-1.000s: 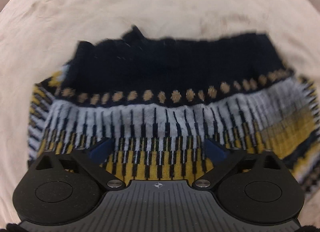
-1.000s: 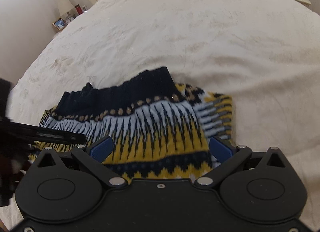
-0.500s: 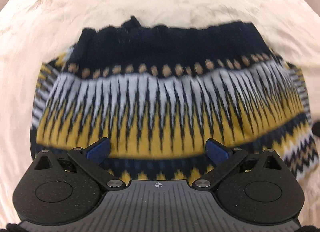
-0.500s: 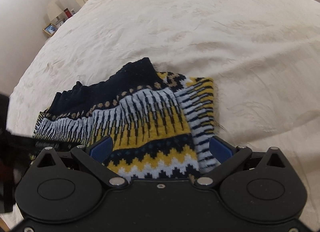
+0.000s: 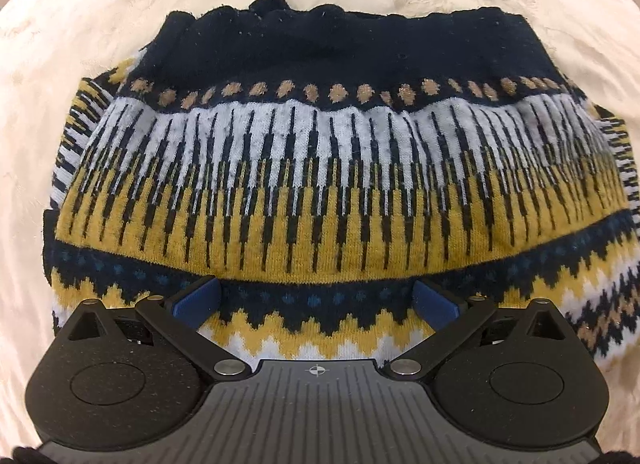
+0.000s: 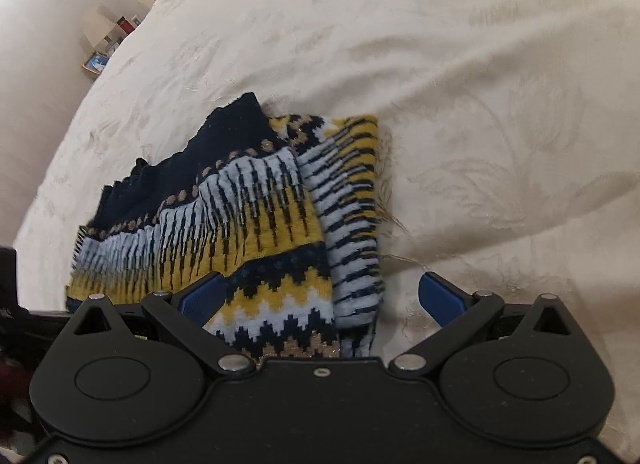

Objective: Fold small clothes

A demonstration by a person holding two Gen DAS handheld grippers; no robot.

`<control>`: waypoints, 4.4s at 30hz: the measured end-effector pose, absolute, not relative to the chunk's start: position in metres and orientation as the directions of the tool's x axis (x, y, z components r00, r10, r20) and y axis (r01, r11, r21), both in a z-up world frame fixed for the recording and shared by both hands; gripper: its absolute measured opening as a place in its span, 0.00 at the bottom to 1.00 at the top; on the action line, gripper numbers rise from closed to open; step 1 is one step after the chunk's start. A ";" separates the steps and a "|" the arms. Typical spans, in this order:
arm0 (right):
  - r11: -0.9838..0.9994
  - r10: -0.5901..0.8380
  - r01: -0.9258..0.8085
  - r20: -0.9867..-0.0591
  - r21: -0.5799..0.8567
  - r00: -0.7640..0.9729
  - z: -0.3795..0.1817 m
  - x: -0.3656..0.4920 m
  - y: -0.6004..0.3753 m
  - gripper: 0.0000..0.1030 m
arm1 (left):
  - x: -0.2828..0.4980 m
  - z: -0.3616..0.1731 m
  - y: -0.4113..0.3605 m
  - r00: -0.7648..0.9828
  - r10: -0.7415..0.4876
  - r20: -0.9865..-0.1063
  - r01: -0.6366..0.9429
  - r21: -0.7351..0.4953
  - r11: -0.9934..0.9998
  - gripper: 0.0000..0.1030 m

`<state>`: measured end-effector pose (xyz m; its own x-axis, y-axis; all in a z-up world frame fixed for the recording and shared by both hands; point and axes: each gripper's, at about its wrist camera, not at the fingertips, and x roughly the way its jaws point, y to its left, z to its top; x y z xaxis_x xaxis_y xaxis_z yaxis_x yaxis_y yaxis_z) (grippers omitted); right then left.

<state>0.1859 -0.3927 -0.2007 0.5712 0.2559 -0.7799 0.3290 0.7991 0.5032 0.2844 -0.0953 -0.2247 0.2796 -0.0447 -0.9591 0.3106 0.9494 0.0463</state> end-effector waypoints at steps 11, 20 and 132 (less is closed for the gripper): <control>0.637 0.518 0.274 -0.663 0.721 0.540 -0.239 0.214 -0.407 1.00 | 0.276 -0.222 -0.090 0.300 -0.066 -0.952 0.311 0.032 0.950 1.00; 0.537 0.565 0.299 -0.600 0.789 0.567 -0.251 0.222 -0.412 1.00 | 0.276 -0.224 -0.095 0.299 -0.049 -0.953 0.309 0.048 0.950 1.00; 0.901 0.238 -0.430 -0.773 -0.050 0.589 -0.130 0.233 -0.001 0.17 | 0.375 -0.142 0.053 0.243 -0.430 -0.870 0.385 -0.320 0.866 0.17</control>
<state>0.2335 -0.0015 -0.1302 0.5886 0.2383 -0.7725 -0.4302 0.9014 -0.0497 0.3749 0.0527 -0.1419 0.2431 -0.4299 -0.8695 0.3847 0.8656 -0.3204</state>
